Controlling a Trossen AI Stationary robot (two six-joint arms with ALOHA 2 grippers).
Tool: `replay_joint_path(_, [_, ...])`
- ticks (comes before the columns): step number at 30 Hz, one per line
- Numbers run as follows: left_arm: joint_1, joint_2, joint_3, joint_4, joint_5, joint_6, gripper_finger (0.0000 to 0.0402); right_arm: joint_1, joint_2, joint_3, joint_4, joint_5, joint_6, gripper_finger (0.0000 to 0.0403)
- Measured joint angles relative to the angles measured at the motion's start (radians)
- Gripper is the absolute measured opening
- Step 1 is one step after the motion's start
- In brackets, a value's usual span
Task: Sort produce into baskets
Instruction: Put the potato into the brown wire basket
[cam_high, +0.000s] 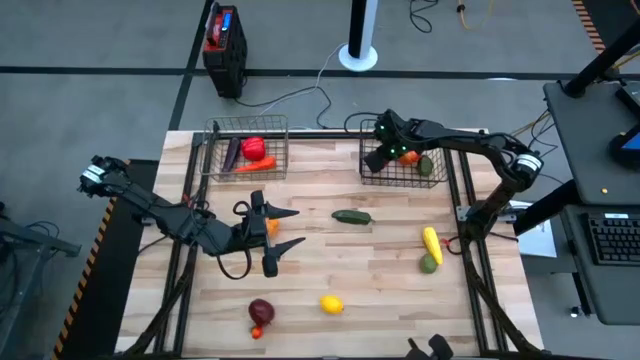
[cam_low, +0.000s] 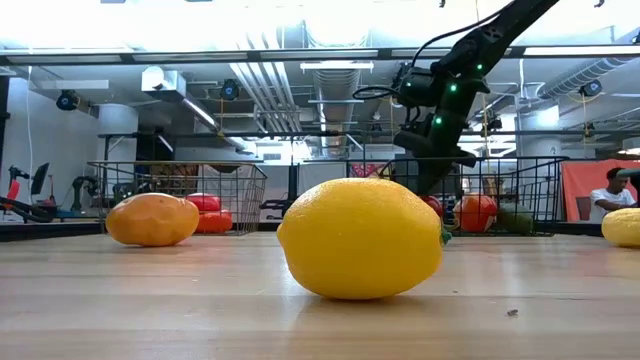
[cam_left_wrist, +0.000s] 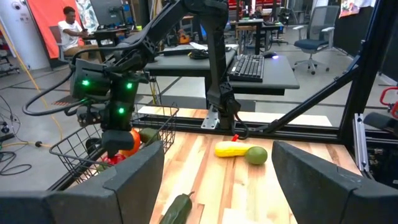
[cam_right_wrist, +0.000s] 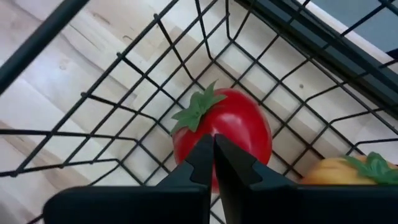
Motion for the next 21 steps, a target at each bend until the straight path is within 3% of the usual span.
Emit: replay_joint_path(21, [0.000, 0.000, 0.000, 0.000, 0.001, -0.003, 0.0279, -0.001, -0.045, -0.002, -0.111, 0.065, 0.007, 0.0009])
